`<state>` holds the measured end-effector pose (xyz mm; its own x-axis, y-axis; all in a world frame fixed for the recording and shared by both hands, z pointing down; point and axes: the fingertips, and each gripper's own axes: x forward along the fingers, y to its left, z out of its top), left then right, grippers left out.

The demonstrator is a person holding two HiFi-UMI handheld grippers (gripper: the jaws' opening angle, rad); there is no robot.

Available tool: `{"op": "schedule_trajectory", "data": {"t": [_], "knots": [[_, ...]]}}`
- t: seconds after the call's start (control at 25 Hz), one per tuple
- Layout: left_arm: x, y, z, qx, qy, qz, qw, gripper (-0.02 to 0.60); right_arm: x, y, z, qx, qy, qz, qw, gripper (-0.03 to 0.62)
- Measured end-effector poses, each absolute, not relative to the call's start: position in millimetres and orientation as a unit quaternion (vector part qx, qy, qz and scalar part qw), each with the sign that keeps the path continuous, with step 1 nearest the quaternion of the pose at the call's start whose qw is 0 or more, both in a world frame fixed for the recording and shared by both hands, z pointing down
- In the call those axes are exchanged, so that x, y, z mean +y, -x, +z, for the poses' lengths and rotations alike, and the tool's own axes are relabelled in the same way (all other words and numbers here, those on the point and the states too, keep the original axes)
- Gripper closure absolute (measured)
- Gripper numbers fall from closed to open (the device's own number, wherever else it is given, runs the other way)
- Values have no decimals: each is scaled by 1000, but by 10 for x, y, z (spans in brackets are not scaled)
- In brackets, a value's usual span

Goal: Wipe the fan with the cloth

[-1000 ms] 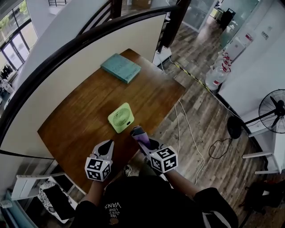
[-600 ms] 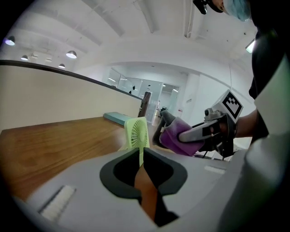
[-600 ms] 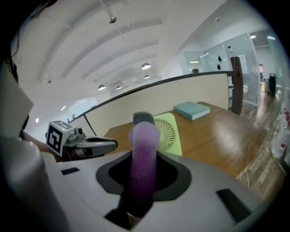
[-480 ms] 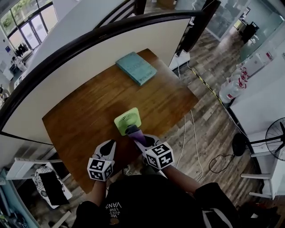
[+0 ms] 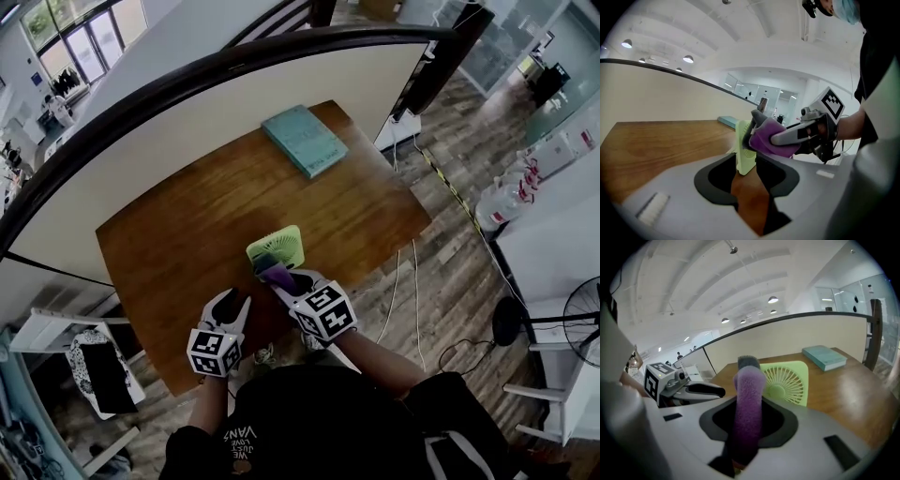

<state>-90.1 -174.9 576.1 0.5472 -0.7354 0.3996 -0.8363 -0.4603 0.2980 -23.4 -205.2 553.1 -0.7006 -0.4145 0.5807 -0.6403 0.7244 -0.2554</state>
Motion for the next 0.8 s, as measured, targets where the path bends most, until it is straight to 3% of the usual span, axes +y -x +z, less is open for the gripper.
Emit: {"op": "schedule_trajectory", "data": {"t": [0.36,0.8], "knots": [[-1708,957,5860,-490,-829,102,249,460,-2207,388,5663,-898,-255,228,277,494],[-1736,913,5865,-501,-822,99,251,460,-2405,104,5730,-888,-273,234,287,494]]}}
